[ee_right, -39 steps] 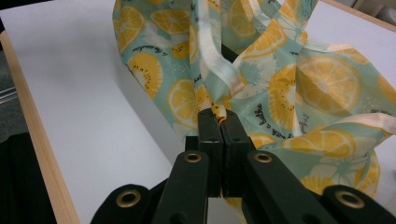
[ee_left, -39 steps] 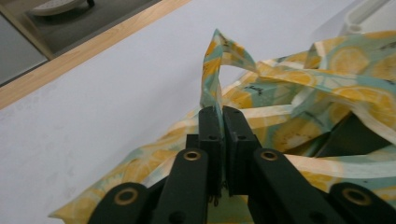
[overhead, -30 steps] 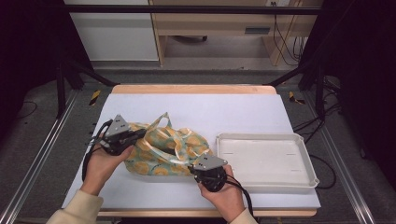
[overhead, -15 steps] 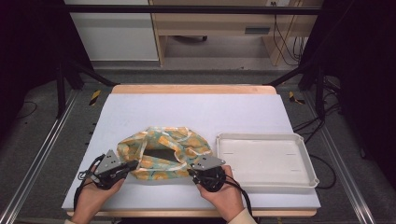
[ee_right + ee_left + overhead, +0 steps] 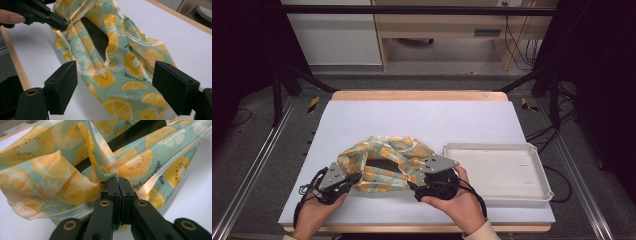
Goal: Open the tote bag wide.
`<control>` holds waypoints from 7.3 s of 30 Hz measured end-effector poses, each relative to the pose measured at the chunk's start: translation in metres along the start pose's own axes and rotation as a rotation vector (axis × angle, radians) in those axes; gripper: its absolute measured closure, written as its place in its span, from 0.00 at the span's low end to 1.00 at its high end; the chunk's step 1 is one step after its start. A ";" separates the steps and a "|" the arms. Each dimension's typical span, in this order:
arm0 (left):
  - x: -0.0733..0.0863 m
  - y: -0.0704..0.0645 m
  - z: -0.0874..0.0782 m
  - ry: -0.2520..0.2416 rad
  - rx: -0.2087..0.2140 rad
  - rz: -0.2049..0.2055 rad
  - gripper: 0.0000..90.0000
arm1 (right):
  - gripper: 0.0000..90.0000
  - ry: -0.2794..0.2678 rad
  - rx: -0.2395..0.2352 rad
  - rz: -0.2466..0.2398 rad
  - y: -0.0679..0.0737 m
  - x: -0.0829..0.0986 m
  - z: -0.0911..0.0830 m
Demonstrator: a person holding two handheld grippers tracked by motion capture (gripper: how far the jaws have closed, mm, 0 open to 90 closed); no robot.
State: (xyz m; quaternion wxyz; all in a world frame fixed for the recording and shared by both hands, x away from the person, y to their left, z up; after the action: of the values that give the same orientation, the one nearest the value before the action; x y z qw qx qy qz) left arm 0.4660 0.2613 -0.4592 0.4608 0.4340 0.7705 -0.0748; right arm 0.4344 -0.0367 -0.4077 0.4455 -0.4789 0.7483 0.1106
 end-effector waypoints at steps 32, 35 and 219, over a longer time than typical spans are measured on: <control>-0.001 -0.001 -0.001 0.007 -0.017 -0.001 0.99 | 0.97 -0.025 -0.067 -0.036 -0.010 -0.021 0.046; -0.003 0.000 -0.001 0.004 -0.040 0.003 0.99 | 0.98 -0.062 -0.072 -0.040 0.000 -0.014 0.032; -0.026 0.064 -0.004 -0.001 -0.083 -0.123 1.00 | 0.46 0.036 -0.032 -0.048 -0.020 0.017 0.009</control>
State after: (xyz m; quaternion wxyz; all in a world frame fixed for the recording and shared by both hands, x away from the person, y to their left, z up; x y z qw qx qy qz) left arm 0.5158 0.2876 -0.4186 0.4735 0.3665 0.7978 -0.0711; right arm 0.4533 -0.0524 -0.4208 0.4269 -0.5059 0.7425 0.1031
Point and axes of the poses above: each handheld gripper's, and its own axes: z roughly forward along the jaws, x roughly out of its underside, y roughly to its left, the point moved 4 cm from there along z, roughly forward along the jaws, and after that the axes turned 13 degrees about -z, right-handed, at the moved point
